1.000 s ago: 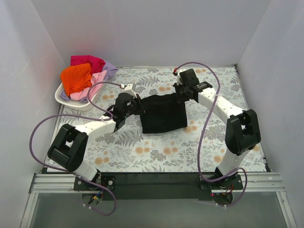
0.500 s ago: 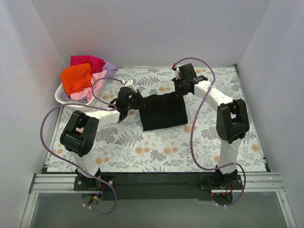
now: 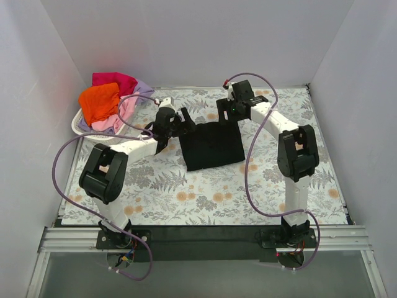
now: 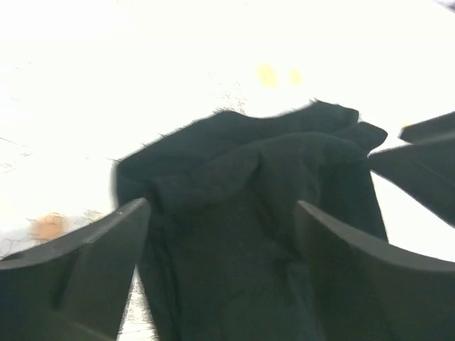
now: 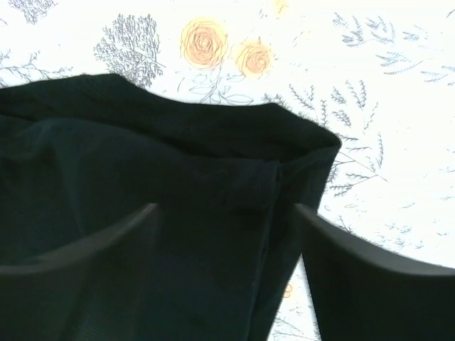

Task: Fold and stack the t-shirts
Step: Fold the tshirt, then neatly place the folded tshirt to the corner

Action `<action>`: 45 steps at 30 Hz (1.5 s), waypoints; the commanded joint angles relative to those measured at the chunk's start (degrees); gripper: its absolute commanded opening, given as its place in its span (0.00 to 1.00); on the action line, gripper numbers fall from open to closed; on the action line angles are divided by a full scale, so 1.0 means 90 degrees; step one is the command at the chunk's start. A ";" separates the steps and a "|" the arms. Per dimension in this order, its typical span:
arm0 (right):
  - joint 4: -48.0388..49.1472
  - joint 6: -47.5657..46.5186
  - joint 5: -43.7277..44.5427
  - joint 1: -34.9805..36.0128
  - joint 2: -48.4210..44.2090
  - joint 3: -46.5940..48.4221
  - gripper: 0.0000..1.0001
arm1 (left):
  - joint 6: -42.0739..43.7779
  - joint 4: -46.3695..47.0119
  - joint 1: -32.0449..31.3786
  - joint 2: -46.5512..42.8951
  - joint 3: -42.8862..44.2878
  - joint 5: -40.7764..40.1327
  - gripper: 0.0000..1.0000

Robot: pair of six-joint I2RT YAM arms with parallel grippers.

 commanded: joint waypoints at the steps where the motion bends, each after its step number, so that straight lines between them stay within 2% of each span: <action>1: 0.0241 -0.0016 0.0121 -0.0049 -0.0570 0.0227 0.74 | 0.0127 -0.0422 0.0027 -0.0575 0.0254 -0.0990 0.81; 2: 0.0260 -0.0025 0.0189 -0.0059 -0.0717 0.0082 0.80 | 0.0157 -0.0461 0.0027 -0.0673 0.0273 -0.1185 0.82; 8: 0.0494 0.0013 0.0210 -0.0321 -0.1703 -0.0826 0.86 | 0.0129 -0.0588 0.0027 -0.0977 0.0030 -0.0875 0.84; 16: 0.1401 0.0228 -0.2453 -0.1483 -0.1890 -0.2515 0.91 | -0.0175 -0.0451 0.0027 -0.0596 -0.0614 -0.0006 0.84; 20: 0.2037 0.0414 -0.3917 -0.2108 -0.1589 -0.3015 0.91 | -0.0204 -0.0412 0.0027 -0.0420 -0.0742 0.0063 0.85; 23: 0.2359 0.0492 -0.4378 -0.2305 -0.1325 -0.3181 0.90 | -0.0194 -0.0364 0.0027 -0.0303 -0.0801 0.0083 0.85; 33: 0.2682 0.0717 -0.4868 -0.2315 -0.0621 -0.3172 0.89 | -0.0156 -0.0207 0.0027 0.0458 -0.0655 0.0132 0.85; 45: 0.2846 0.0814 -0.4537 -0.1387 -0.0171 -0.2957 0.89 | -0.0204 -0.0051 0.0027 0.0772 -0.0654 0.0405 0.84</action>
